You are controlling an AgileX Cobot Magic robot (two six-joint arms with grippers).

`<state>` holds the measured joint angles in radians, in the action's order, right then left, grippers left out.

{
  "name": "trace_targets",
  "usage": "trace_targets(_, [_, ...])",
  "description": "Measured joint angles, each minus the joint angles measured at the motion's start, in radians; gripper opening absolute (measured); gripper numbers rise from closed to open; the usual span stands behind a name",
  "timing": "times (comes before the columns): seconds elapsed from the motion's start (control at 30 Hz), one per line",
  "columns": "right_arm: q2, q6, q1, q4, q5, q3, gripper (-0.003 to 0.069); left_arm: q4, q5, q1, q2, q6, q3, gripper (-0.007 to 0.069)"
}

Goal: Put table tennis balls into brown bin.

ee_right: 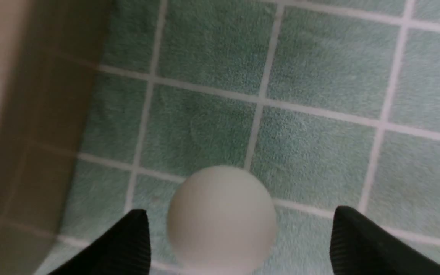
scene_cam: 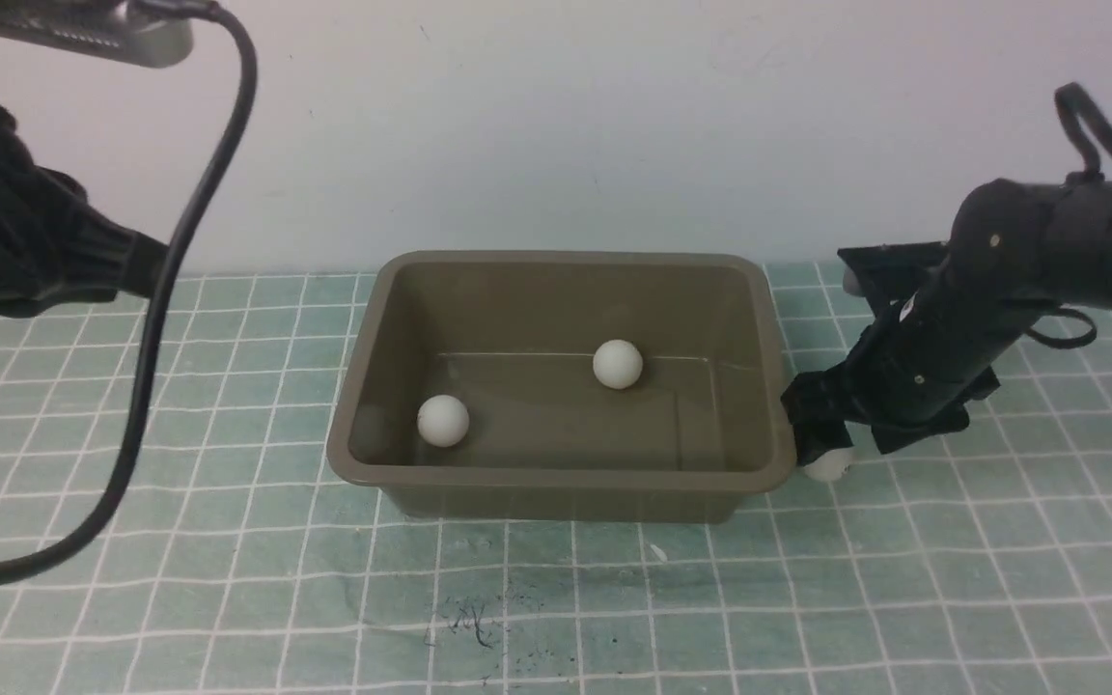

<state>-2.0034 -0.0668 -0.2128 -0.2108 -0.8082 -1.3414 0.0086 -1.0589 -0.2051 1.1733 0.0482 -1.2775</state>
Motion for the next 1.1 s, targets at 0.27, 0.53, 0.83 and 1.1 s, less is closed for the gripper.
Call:
trace_targets(0.27, [0.003, 0.058, 0.005, 0.045, -0.117, -0.059, 0.0363, 0.076, -0.01, 0.008, -0.046, -0.037, 0.001, -0.0005])
trace_targets(0.53, [0.187, 0.18, -0.061, 0.035, -0.229, -0.182, 0.0363, 0.081, -0.06, 0.009, -0.082, -0.073, 0.001, -0.0005])
trace_targets(0.83, [0.094, 0.13, -0.213, -0.009, -0.152, -0.292, 0.0487, -0.001, -0.06, 0.009, -0.087, -0.073, 0.008, -0.0005])
trace_targets(1.1, [0.256, 0.199, -0.213, 0.236, -0.423, -0.428, 0.0433, -0.049, -0.027, 0.009, -0.096, -0.061, 0.069, -0.0005])
